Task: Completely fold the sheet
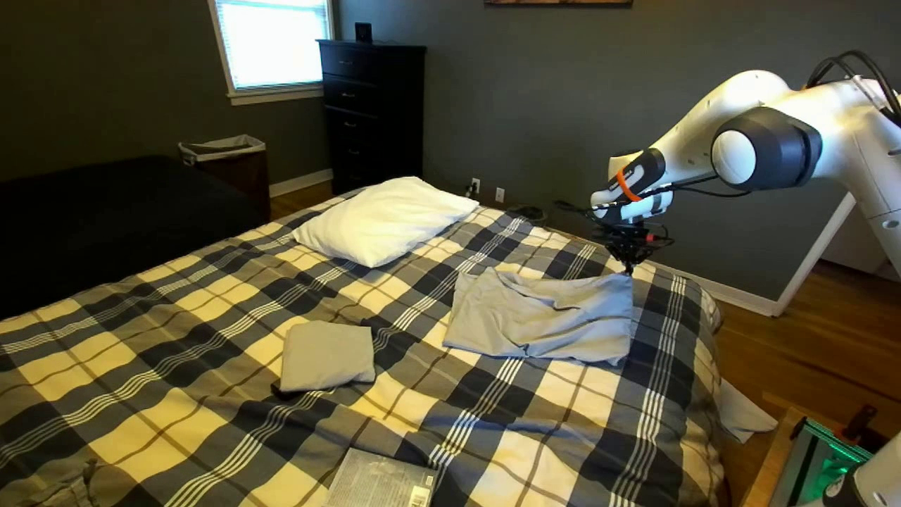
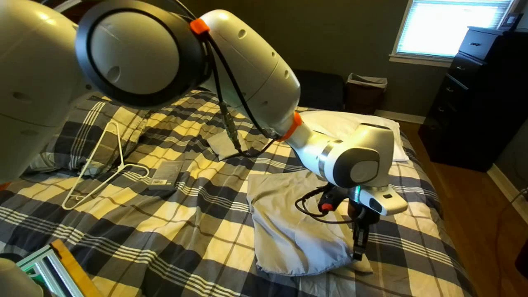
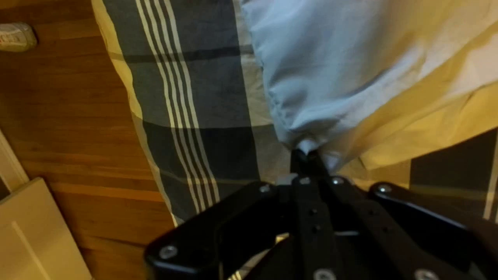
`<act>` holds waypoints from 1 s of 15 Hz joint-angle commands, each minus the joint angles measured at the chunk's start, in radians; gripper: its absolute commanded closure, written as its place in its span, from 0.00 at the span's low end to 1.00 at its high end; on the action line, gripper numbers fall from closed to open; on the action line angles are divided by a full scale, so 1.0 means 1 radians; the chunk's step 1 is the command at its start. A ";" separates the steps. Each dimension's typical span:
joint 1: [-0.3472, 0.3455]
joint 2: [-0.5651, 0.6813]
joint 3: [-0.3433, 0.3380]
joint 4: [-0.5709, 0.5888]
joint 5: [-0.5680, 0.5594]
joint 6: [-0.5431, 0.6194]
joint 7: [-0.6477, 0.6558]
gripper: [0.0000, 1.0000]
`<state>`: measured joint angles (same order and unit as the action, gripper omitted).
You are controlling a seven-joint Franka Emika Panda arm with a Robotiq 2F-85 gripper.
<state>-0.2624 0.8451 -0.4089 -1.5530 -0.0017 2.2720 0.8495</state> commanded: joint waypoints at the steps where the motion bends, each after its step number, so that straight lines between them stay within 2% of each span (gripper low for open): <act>1: -0.045 0.106 -0.007 0.157 0.059 -0.033 0.143 1.00; 9: -0.069 0.247 -0.035 0.353 0.056 -0.088 0.541 1.00; 10: -0.068 0.255 -0.032 0.369 0.050 -0.103 0.573 0.74; 12: -0.056 0.260 -0.039 0.379 0.034 -0.097 0.642 0.66; 15: -0.020 0.229 -0.068 0.347 0.032 -0.049 0.719 0.44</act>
<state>-0.3136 1.0787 -0.4439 -1.2082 0.0359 2.2011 1.4827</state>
